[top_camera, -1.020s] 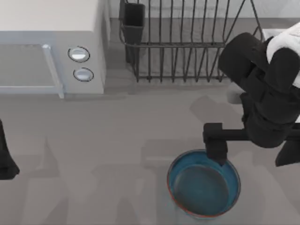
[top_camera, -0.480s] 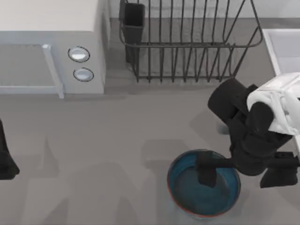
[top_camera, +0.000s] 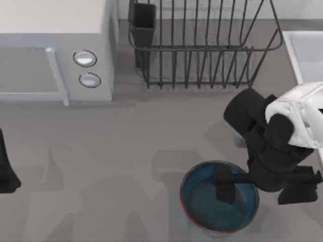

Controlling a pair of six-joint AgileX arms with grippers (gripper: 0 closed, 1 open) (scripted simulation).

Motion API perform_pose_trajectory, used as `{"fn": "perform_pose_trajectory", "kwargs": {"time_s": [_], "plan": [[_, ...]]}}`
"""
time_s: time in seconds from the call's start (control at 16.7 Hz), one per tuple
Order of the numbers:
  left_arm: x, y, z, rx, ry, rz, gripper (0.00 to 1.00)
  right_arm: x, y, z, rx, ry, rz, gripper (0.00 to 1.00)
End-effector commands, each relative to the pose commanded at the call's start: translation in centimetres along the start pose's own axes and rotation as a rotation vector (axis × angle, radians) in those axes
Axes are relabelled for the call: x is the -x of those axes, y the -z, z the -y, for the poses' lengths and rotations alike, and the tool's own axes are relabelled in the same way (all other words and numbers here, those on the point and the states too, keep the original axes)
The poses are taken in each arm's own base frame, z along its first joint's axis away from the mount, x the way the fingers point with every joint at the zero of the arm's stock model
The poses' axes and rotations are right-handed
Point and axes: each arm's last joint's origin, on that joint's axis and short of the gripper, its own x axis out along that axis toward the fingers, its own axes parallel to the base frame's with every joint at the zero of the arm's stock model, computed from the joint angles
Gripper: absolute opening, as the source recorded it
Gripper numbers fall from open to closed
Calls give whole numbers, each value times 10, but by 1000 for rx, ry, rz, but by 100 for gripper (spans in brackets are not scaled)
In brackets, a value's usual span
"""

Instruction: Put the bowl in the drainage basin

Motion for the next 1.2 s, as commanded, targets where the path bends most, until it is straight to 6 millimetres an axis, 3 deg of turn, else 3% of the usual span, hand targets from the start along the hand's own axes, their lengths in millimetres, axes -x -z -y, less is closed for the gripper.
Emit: {"fn": "perform_pose_trajectory", "kwargs": {"time_s": [0.6, 1.2], "plan": [[0, 0, 0, 0, 0, 0, 100, 0, 0, 0, 0, 0, 0, 2], [0, 0, 0, 0, 0, 0, 100, 1, 0, 0, 0, -1, 1, 0]]}}
